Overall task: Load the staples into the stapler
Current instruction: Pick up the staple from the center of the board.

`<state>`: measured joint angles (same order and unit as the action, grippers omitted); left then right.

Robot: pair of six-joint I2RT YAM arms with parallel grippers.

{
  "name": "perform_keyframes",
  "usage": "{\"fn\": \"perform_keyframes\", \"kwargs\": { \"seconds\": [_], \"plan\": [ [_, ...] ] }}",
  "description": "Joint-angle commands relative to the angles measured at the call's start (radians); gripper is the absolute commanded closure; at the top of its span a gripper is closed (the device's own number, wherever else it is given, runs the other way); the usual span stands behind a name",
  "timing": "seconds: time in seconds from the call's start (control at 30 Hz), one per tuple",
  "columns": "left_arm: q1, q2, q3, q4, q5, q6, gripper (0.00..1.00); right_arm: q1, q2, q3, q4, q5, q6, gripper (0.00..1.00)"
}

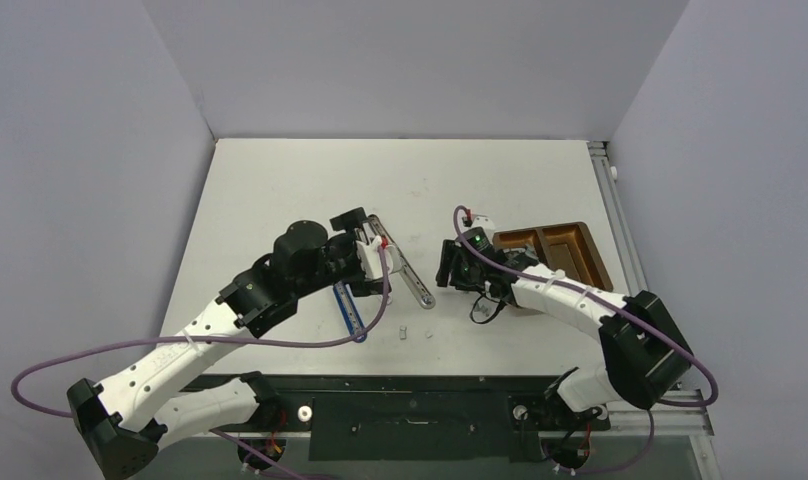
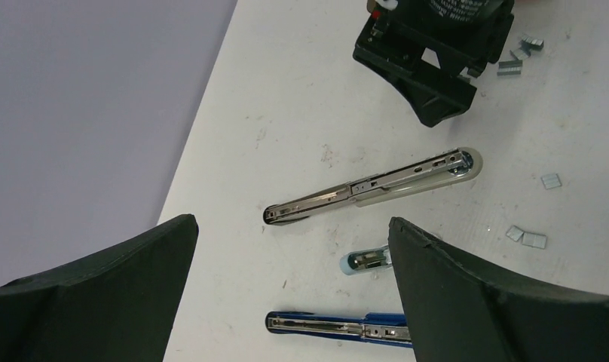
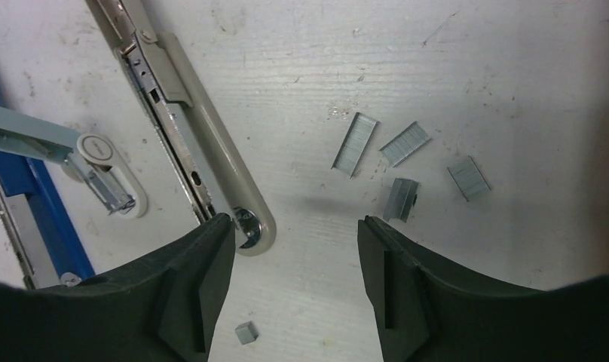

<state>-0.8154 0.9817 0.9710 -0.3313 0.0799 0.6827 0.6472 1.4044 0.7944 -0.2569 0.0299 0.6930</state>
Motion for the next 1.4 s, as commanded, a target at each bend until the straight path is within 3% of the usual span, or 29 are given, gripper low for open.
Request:
{"fn": "perform_keyframes", "kwargs": {
  "seconds": [0.0, 0.7, 1.1, 1.27, 1.37],
  "plan": [
    [0.016, 0.0, 0.022, 0.076, 0.018, -0.133, 0.04, 0.019, 0.06, 0.047, 0.055, 0.061, 0.011, 0.4],
    [0.031, -0.015, -0.004, 0.124, 0.034, -0.12, 0.04, 0.019, 0.238, 0.095, 0.081, 0.071, 0.014, 0.42],
    [0.032, -0.017, -0.007, 0.141, 0.036, -0.127, 0.04, 0.03, 0.299, 0.157, 0.034, 0.165, -0.037, 0.43],
    [0.031, -0.014, -0.006, 0.144, 0.037, -0.127, 0.04, 0.047, 0.3, 0.163, 0.019, 0.218, -0.057, 0.47],
    [0.032, -0.012, -0.006, 0.147, 0.037, -0.127, 0.04, 0.056, 0.298, 0.158, 0.009, 0.247, -0.064, 0.55]
  ]
}}
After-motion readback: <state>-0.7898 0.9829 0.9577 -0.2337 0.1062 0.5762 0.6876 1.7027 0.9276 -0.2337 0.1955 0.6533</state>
